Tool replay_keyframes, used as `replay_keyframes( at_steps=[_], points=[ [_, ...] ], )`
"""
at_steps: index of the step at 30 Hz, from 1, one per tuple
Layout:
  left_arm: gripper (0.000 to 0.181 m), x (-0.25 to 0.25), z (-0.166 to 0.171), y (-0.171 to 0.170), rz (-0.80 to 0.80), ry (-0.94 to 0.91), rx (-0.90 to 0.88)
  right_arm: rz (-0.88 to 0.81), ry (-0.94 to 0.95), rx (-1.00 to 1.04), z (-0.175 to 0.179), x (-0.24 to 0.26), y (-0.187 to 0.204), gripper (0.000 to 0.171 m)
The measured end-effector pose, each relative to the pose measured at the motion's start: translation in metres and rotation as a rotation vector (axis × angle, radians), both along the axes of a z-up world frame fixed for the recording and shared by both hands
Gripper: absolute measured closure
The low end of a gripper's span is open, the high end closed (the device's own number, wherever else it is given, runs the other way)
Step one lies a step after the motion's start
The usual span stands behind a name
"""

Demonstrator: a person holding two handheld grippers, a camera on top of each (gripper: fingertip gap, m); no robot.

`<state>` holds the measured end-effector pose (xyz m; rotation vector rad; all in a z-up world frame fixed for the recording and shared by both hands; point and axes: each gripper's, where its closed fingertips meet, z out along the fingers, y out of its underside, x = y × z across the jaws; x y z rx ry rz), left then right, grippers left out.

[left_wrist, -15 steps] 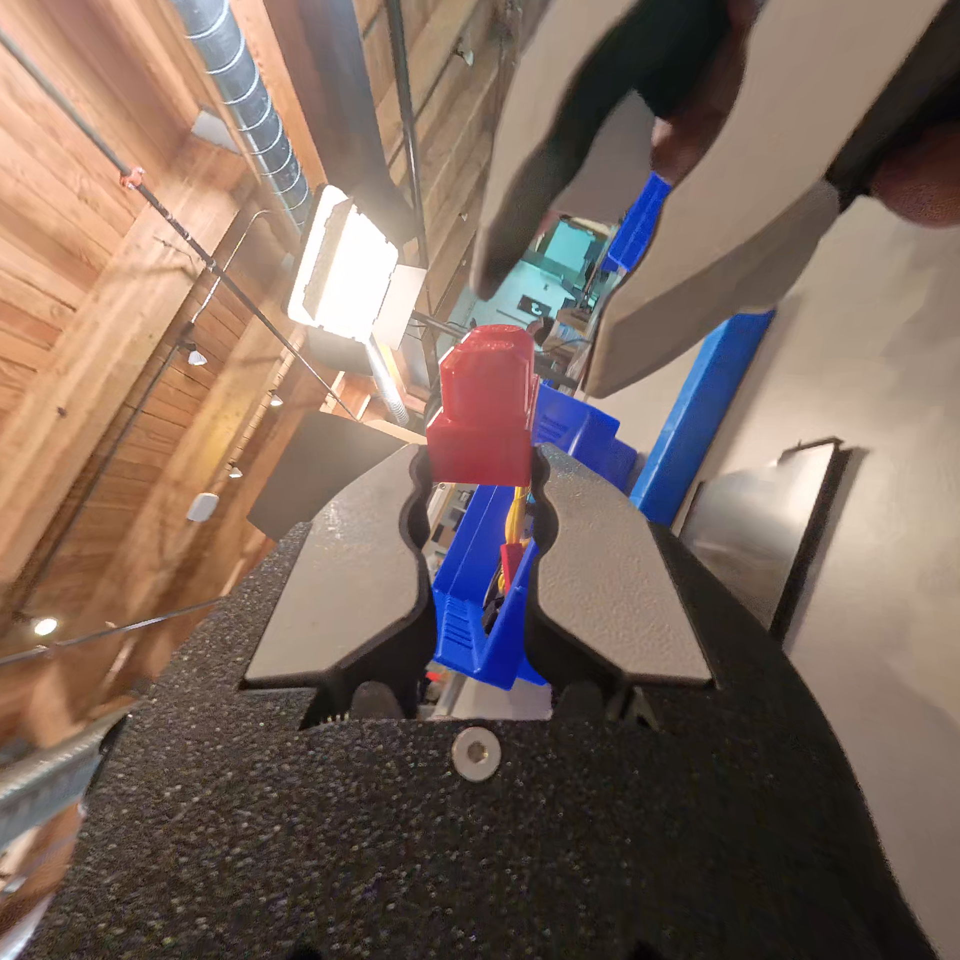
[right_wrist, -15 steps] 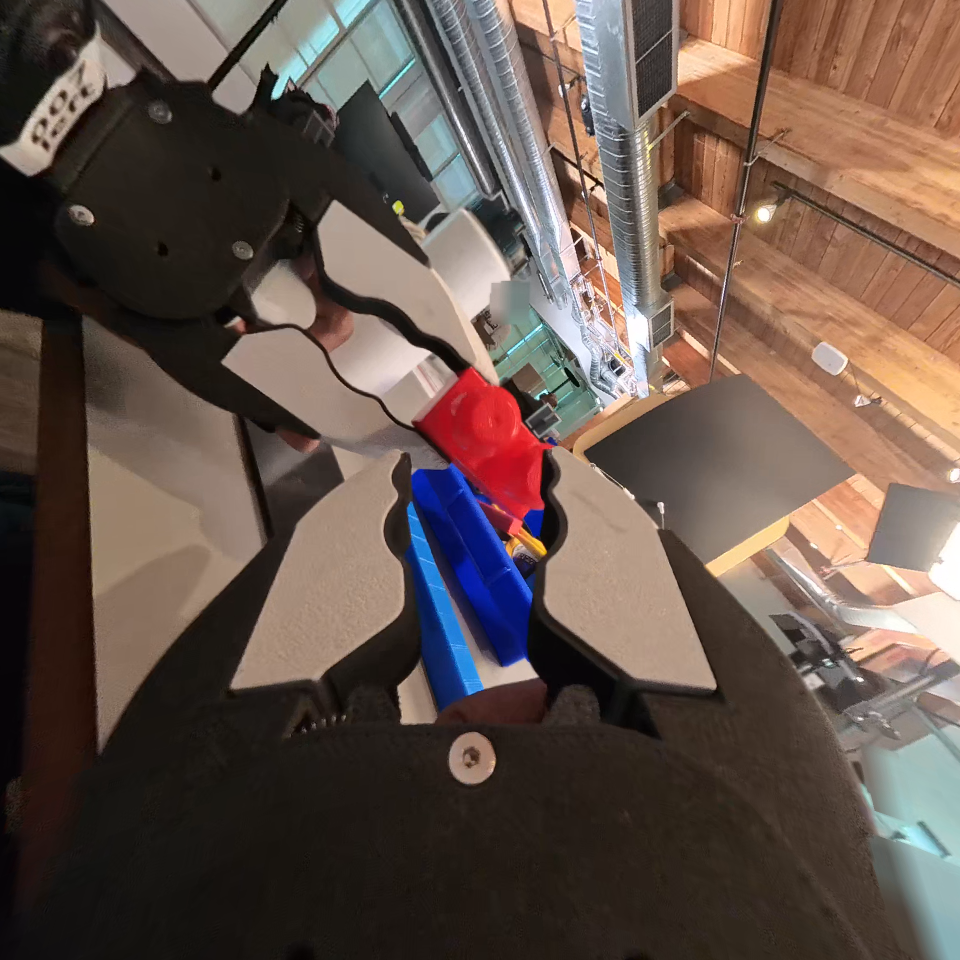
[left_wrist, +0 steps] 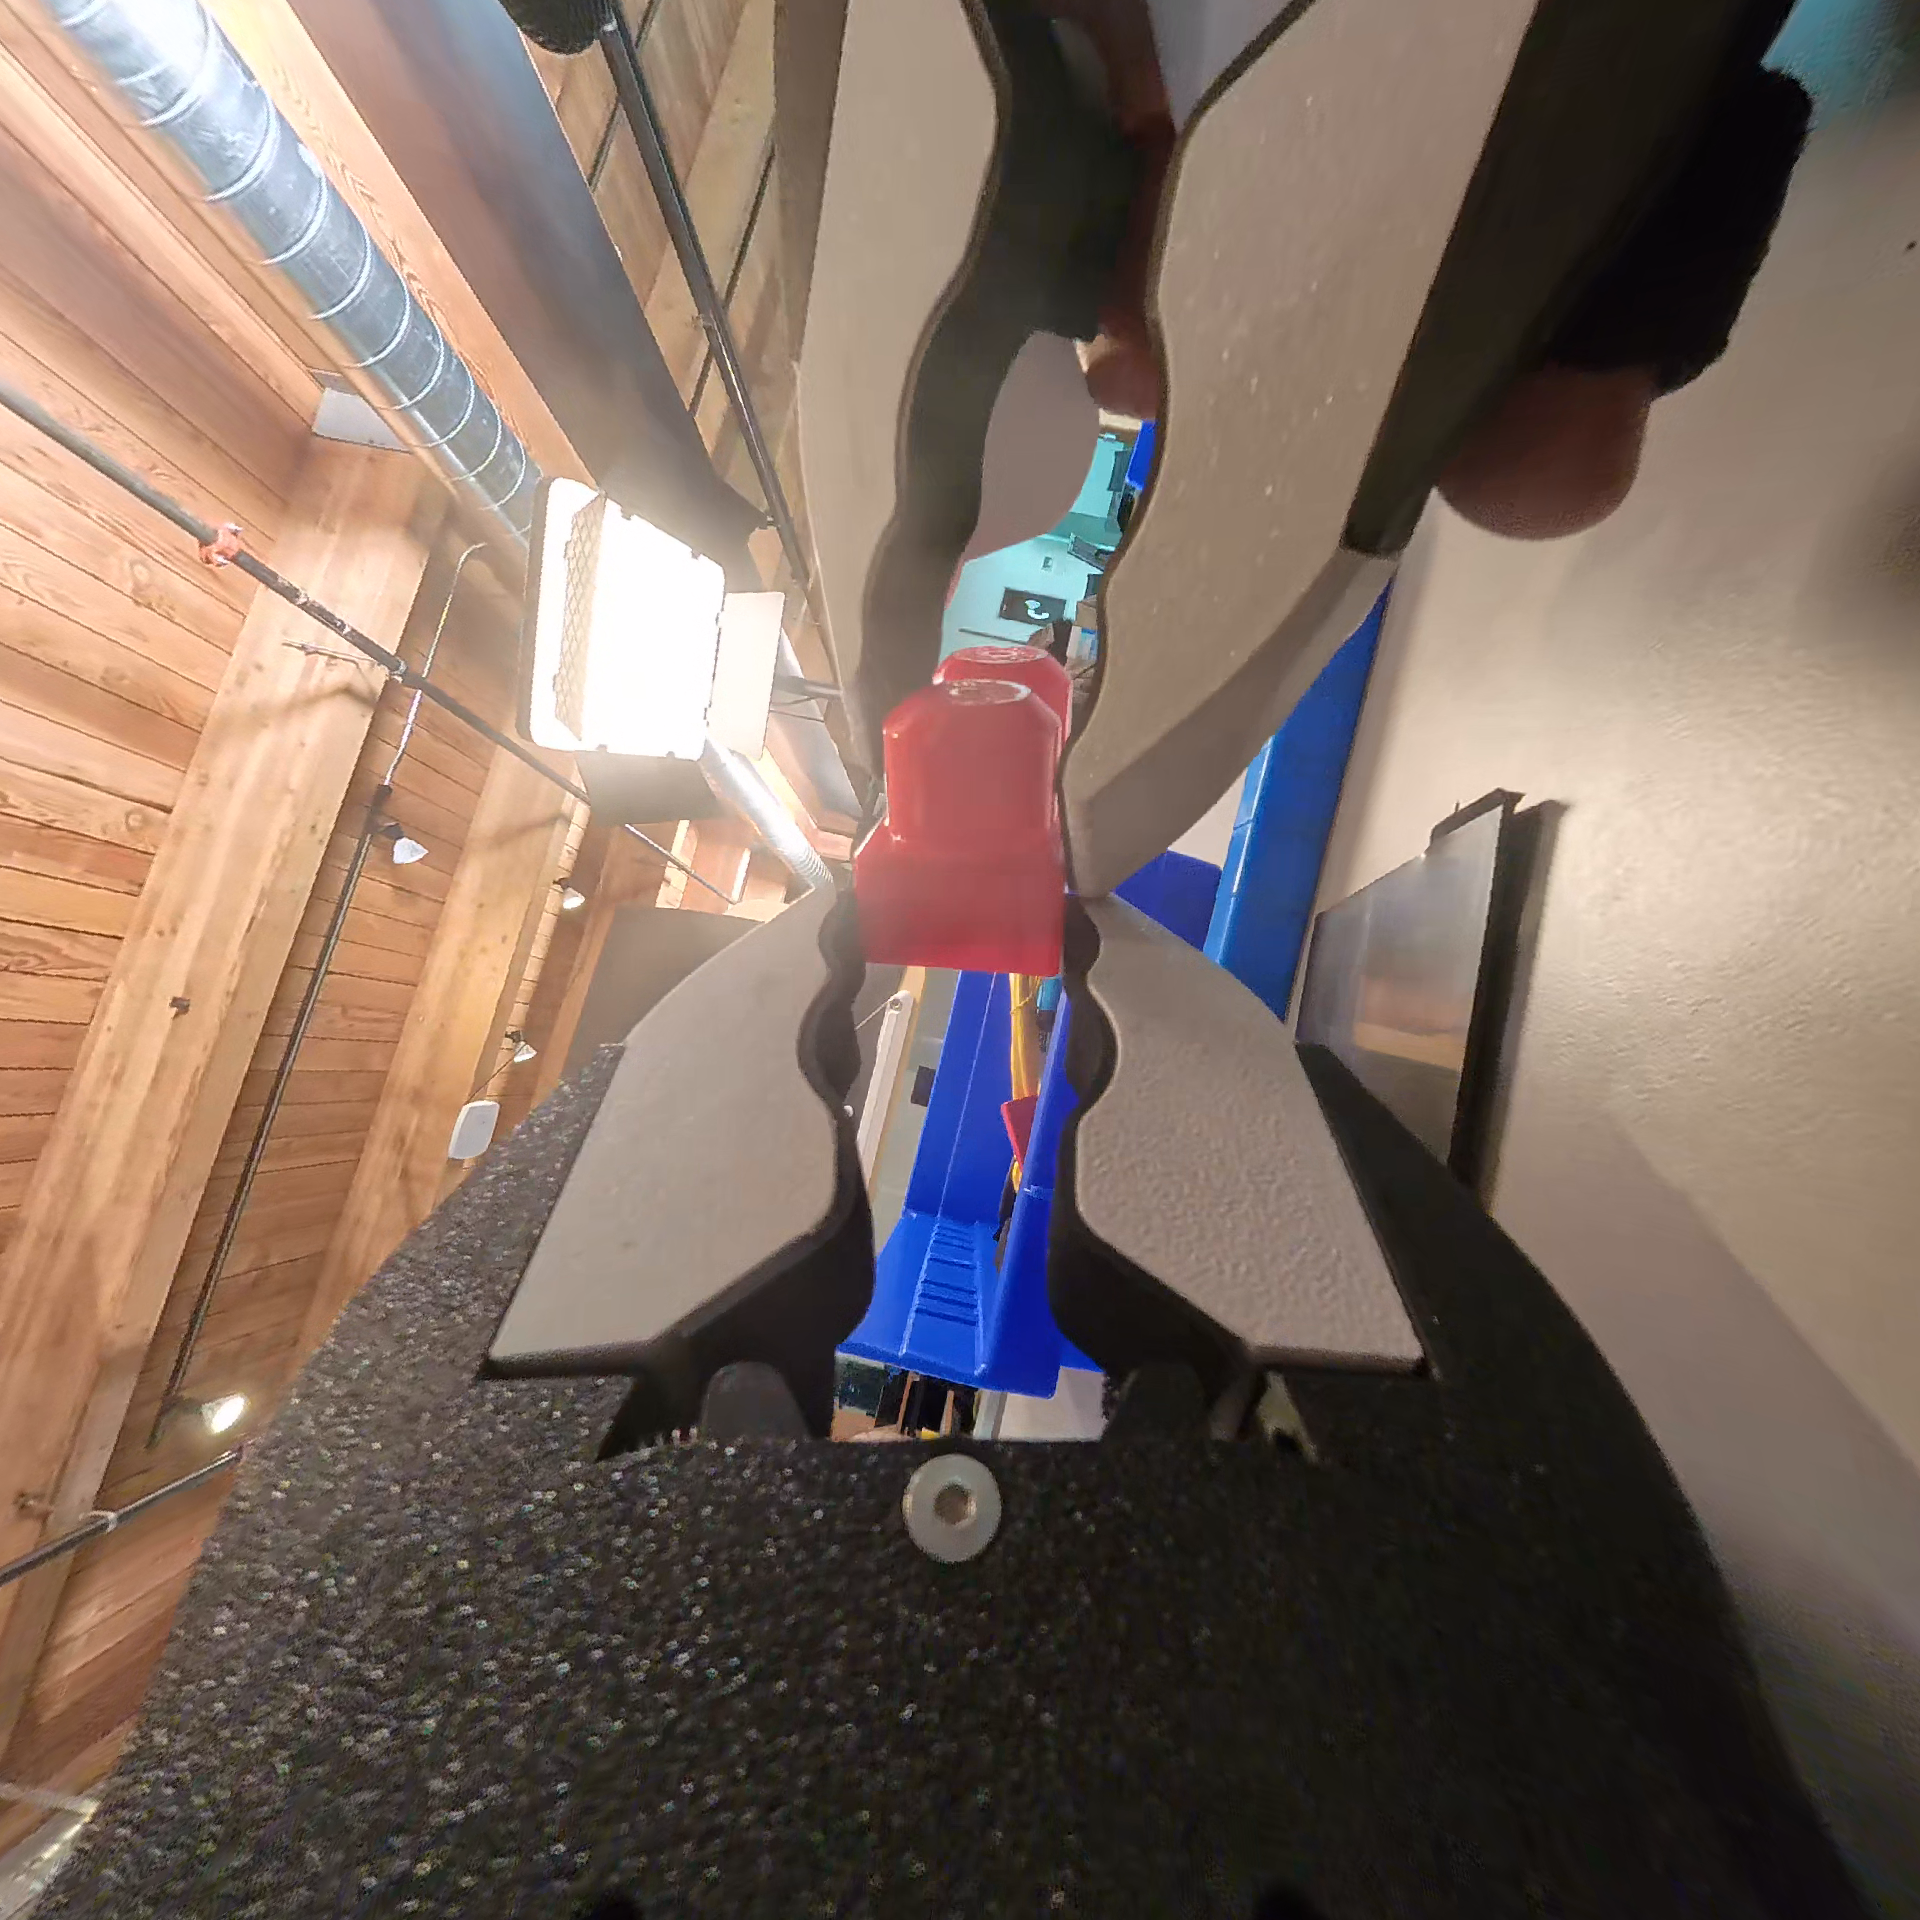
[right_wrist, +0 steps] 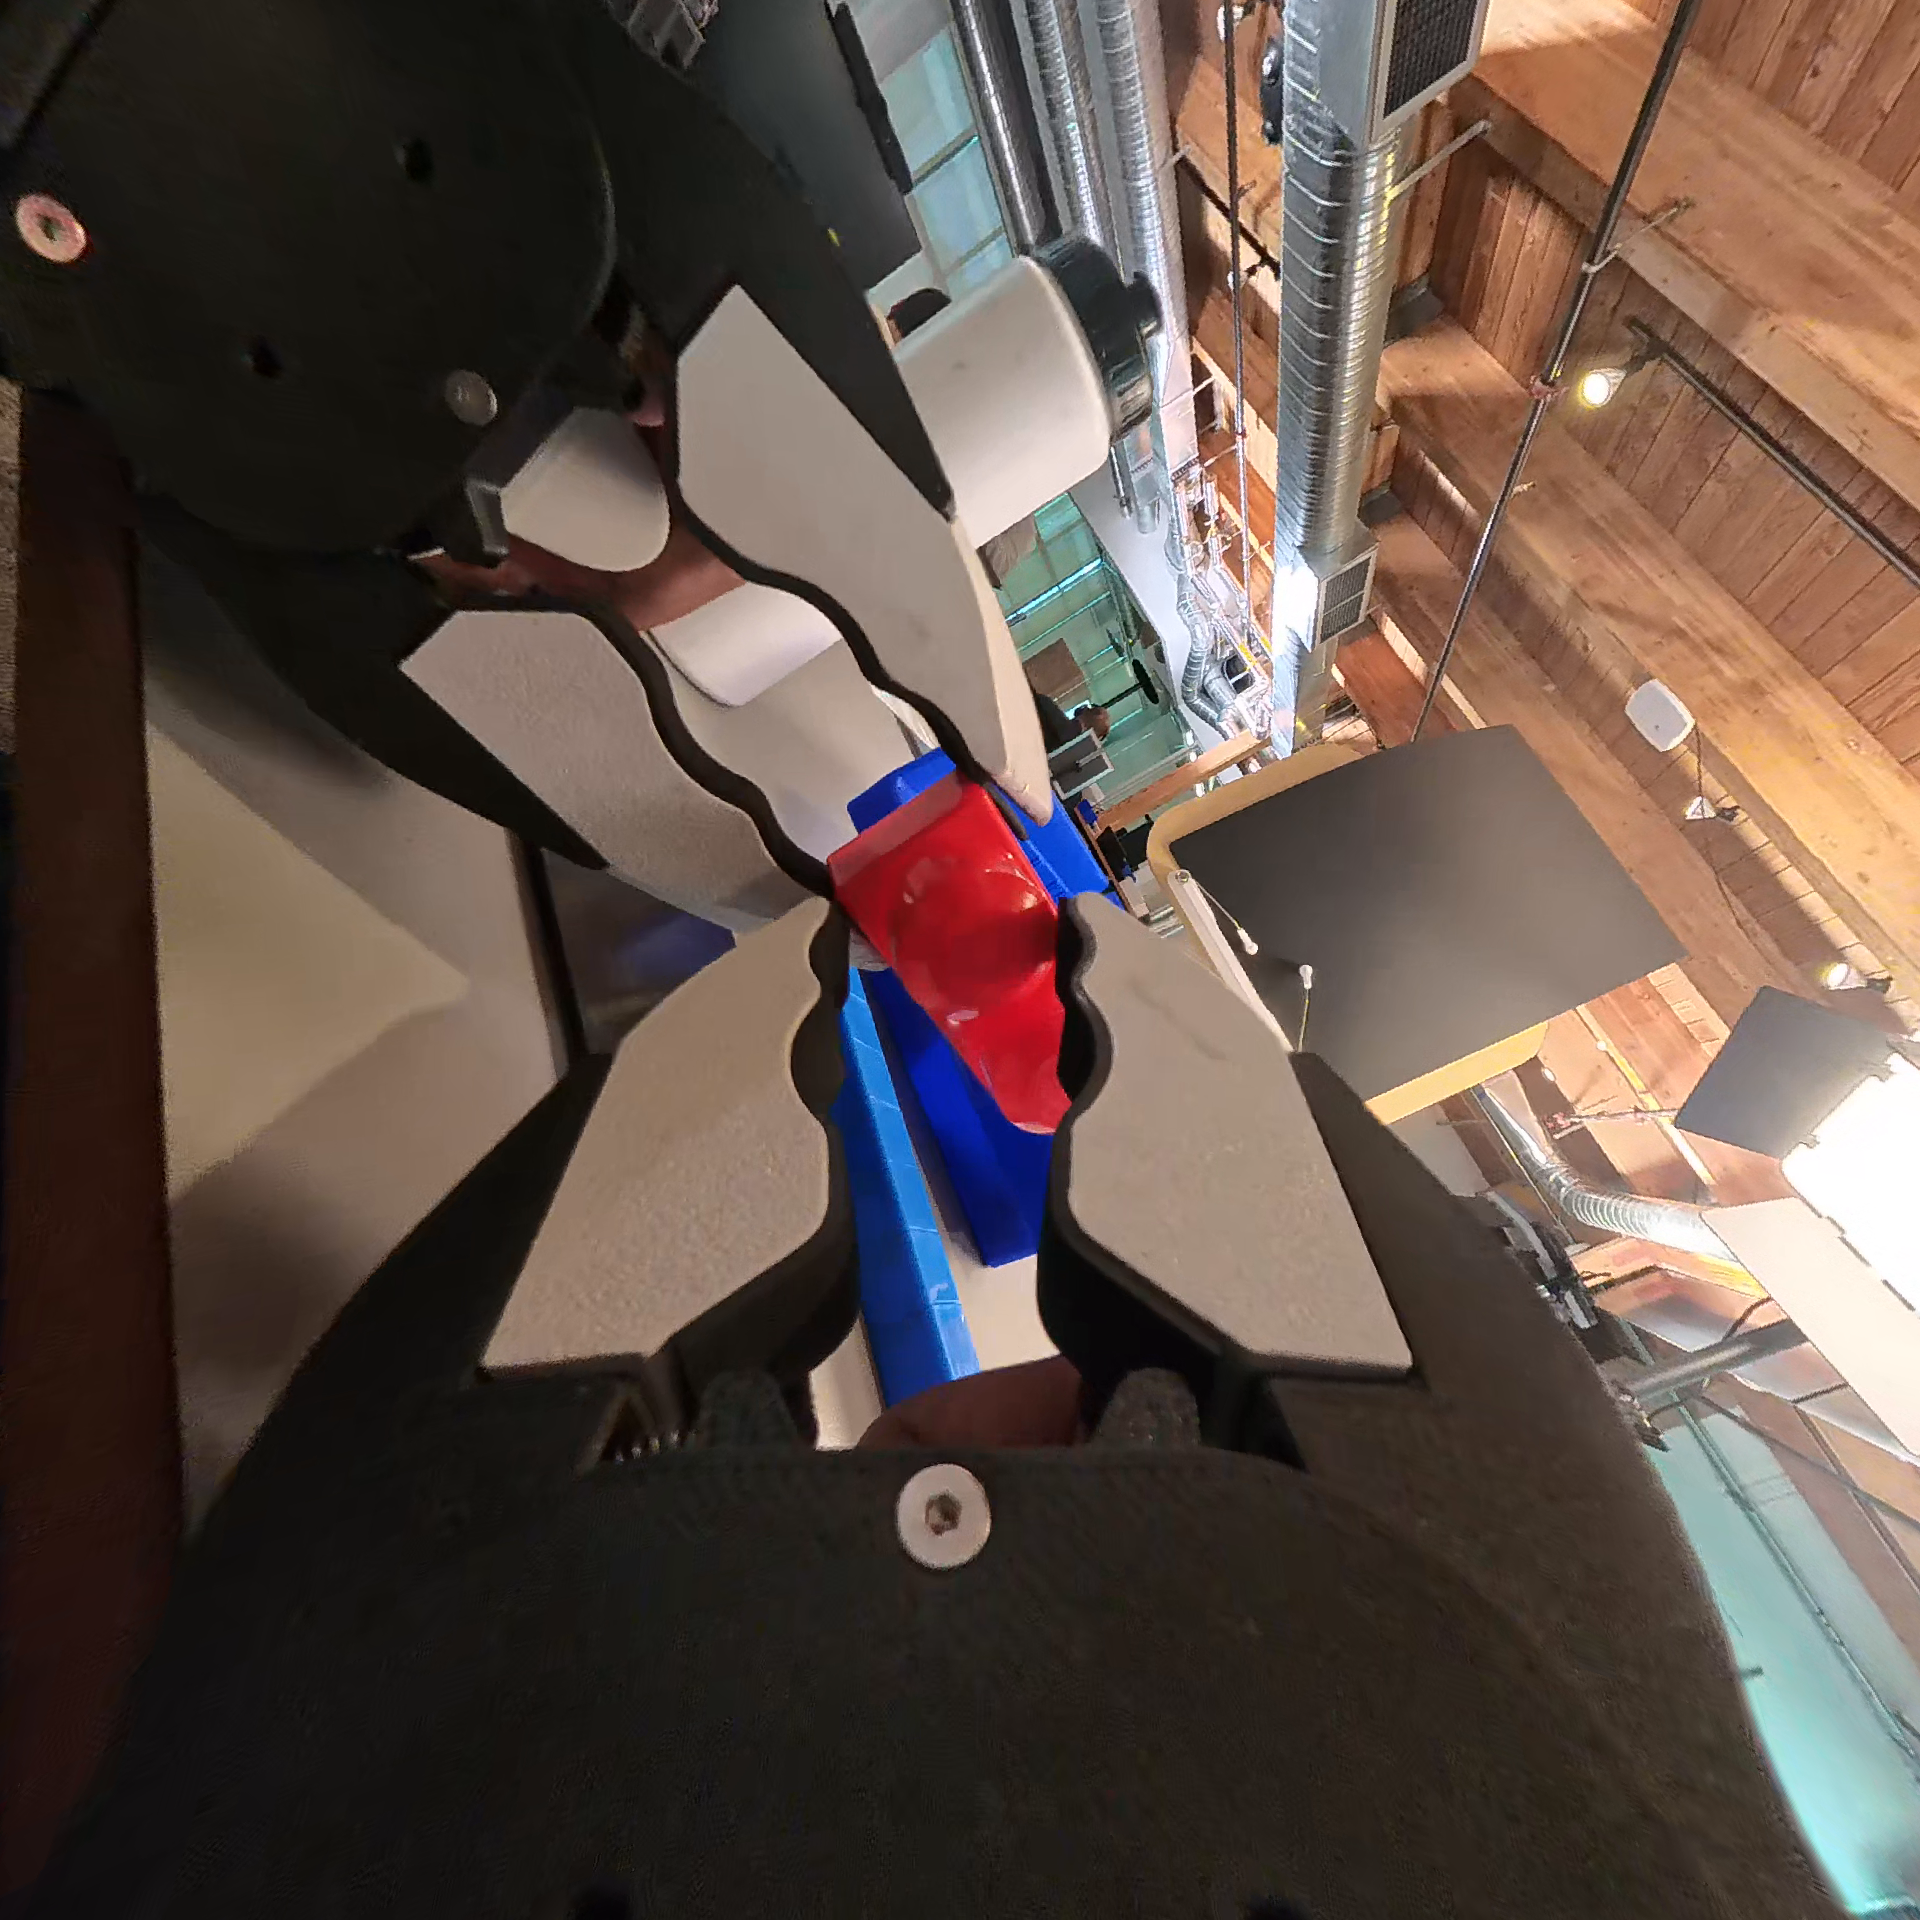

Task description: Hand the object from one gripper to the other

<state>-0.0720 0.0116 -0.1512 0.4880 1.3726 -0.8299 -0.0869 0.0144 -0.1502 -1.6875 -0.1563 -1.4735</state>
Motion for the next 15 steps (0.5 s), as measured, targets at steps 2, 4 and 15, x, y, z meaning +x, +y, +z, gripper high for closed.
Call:
replay_keyframes(
  at_steps=[2, 4, 15],
  points=[
    [0.143, 0.001, -0.001, 0.000, 0.005, 0.005, 0.001, -0.005, 0.004, -0.006, -0.001, 0.001, 0.000, 0.134],
    [0.143, 0.001, 0.000, 0.000, -0.003, 0.029, -0.022, -0.008, 0.002, 0.000, 0.000, 0.001, -0.001, 0.135],
    [0.130, -0.028, 0.041, 0.014, -0.406, 0.414, -0.401, 0.264, 0.254, 0.455, 0.049, -0.020, -0.019, 0.142]
  ],
)
